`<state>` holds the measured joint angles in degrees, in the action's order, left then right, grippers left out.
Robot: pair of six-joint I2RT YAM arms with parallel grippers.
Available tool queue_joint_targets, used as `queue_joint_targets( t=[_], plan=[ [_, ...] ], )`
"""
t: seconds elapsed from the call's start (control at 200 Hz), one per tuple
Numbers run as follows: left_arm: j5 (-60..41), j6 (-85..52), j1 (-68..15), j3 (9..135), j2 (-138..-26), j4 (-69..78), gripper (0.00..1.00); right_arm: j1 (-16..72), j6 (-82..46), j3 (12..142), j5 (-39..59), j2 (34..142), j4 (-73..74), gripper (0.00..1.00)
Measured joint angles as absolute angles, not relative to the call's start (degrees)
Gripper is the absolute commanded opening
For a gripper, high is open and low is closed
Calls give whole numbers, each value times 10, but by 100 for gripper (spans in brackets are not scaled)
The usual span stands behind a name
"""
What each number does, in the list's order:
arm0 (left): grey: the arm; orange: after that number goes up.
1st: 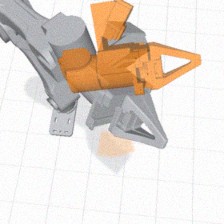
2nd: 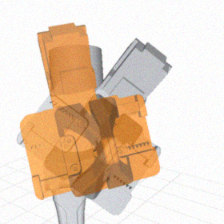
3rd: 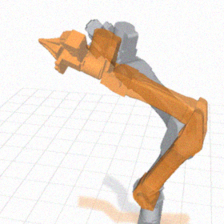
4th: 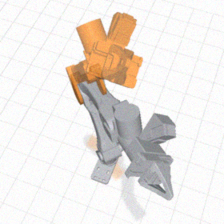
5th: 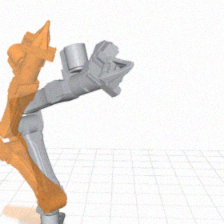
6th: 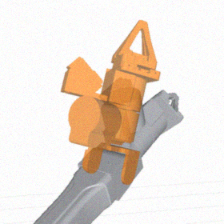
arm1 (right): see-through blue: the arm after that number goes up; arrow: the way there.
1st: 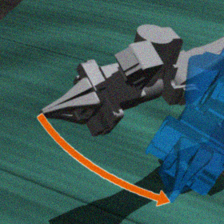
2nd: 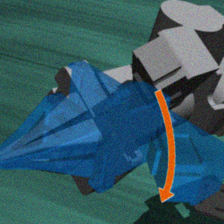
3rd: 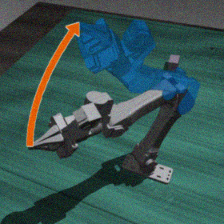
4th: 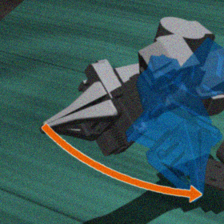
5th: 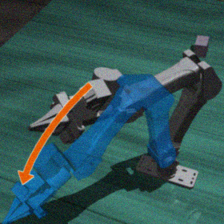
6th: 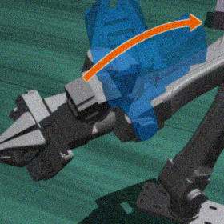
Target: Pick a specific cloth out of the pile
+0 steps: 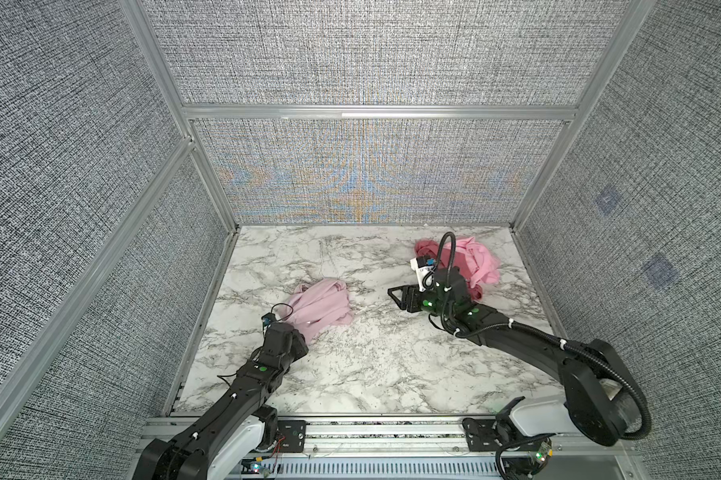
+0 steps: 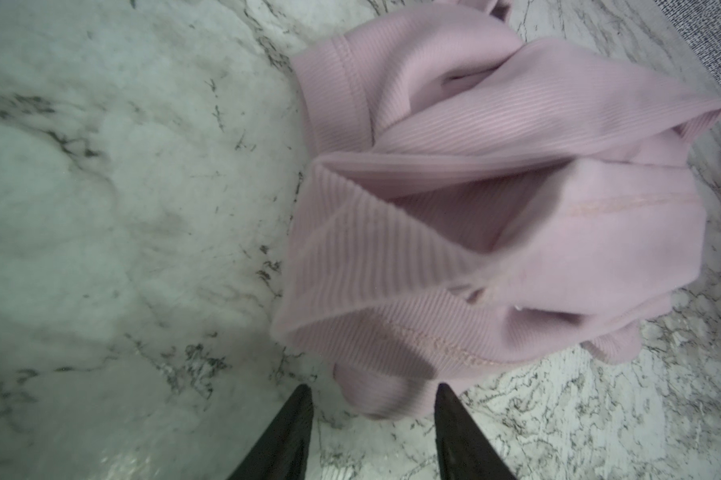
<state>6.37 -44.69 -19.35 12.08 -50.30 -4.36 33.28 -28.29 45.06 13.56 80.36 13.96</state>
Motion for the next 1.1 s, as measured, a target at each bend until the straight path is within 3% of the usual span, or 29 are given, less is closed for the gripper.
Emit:
queue_joint_targets(
  t=[0.305,0.39,0.51,0.791,1.101],
  plan=[
    [87,-443,-194,132,-571,9,38,333,-285,453,139,804,137,62],
    [92,-442,-194,143,-595,18,26,333,-284,453,138,801,135,62],
    [109,-444,-194,169,-622,13,0,333,-284,449,137,796,133,62],
    [122,-446,-194,239,-595,-86,0,333,-284,451,136,799,128,62],
    [117,-418,-194,268,-478,-198,0,333,-280,454,133,801,127,62]
  ],
)
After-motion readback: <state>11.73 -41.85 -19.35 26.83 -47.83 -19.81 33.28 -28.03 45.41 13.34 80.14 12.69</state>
